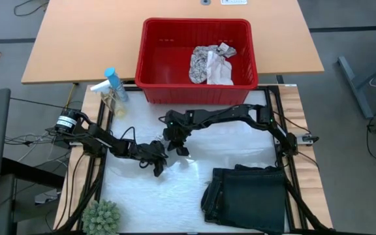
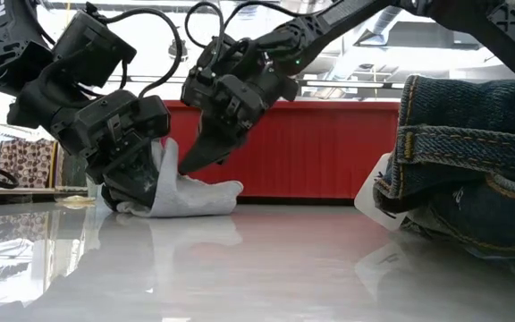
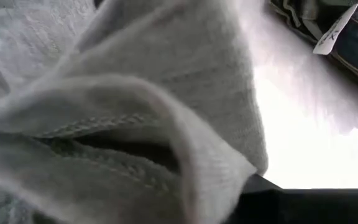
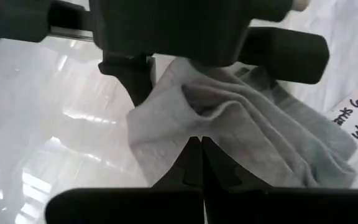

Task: Fold Laundry from Bin
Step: Fold the gray boxer from the red laundry bin

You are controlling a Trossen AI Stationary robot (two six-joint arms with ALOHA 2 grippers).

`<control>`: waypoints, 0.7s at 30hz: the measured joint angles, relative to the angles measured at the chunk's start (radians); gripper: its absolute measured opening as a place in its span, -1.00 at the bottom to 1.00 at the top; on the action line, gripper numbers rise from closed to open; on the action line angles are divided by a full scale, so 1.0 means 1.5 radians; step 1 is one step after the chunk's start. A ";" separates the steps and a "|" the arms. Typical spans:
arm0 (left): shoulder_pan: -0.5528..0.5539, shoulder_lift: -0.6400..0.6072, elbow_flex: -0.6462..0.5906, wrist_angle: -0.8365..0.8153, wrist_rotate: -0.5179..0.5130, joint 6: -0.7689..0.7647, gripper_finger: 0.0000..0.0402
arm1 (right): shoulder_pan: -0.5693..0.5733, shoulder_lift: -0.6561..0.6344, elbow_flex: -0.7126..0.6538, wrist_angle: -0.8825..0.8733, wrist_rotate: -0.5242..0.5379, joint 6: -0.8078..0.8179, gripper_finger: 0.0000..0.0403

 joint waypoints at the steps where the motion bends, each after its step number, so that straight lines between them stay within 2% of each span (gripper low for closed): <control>1: 0.000 0.000 0.000 0.000 0.000 -0.002 -1.00 | 0.000 0.000 0.000 0.003 0.005 -0.002 -0.93; 8: 0.000 -0.007 0.003 0.004 0.006 -0.032 -1.00 | 0.001 0.035 0.000 0.020 0.039 0.015 -0.93; 13: 0.000 -0.021 0.006 -0.002 0.037 -0.057 -0.99 | 0.001 0.044 0.001 0.021 0.084 0.019 -0.93; 21: 0.000 -0.105 0.009 -0.103 0.066 -0.107 -0.76 | 0.001 0.045 0.001 0.025 0.086 0.014 -0.93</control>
